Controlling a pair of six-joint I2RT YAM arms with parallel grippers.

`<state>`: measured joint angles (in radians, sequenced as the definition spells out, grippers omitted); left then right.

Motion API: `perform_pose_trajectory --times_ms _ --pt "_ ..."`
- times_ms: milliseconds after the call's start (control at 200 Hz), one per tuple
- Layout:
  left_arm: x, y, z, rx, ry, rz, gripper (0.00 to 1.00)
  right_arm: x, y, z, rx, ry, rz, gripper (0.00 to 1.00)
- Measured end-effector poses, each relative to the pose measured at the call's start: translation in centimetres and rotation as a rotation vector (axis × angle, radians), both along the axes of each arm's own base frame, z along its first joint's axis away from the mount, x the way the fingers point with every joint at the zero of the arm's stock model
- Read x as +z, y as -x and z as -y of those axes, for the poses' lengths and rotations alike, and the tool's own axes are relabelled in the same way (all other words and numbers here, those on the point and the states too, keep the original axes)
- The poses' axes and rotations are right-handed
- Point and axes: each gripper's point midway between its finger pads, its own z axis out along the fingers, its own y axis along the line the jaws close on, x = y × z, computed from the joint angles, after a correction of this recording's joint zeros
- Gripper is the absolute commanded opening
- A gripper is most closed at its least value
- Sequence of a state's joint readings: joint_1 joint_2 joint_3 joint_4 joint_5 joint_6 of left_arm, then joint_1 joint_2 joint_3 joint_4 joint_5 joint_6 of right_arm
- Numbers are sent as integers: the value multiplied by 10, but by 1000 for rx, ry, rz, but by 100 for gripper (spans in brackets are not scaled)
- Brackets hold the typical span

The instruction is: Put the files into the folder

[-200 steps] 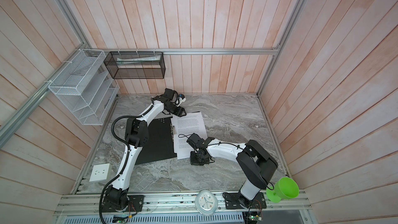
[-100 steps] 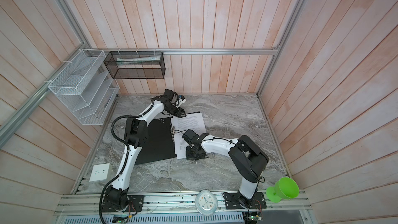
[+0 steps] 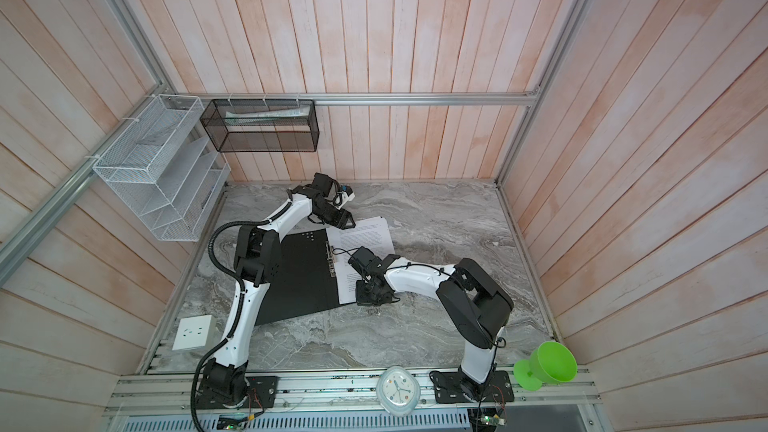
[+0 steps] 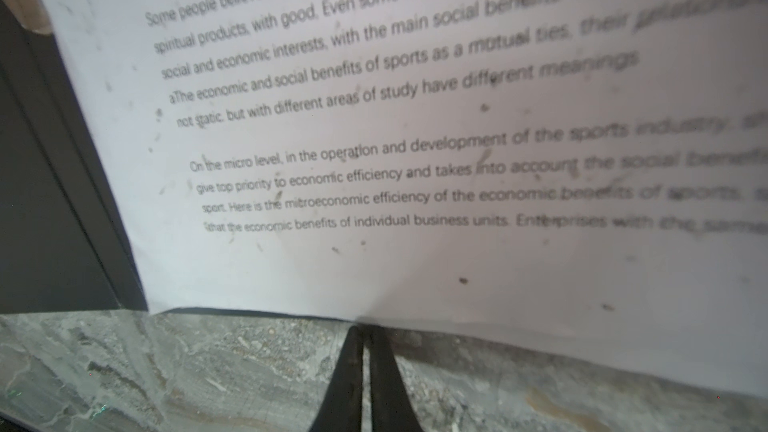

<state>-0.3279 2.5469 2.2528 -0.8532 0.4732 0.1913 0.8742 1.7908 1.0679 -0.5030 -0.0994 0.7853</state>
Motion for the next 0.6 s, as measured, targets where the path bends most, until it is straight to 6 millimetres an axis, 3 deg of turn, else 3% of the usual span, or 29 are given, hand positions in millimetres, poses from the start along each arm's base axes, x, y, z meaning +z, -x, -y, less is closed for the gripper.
perform_pose_trajectory --times_ms 95,195,300,395,500,600 --pt "5 2 -2 5 -9 -8 68 2 0 0 6 -1 7 14" --pt "24 -5 -2 8 -10 25 71 8 0 3 8 2 20 15" --pt "60 -12 -4 12 -14 102 72 27 -1 6 18 -6 50 16" --pt "104 -11 -10 25 -13 175 72 54 -10 3 13 -34 92 16" --pt "149 12 -23 60 9 207 72 84 -36 8 -37 -91 159 16" --pt "160 51 -41 109 55 162 72 105 -71 31 -143 -146 216 15"
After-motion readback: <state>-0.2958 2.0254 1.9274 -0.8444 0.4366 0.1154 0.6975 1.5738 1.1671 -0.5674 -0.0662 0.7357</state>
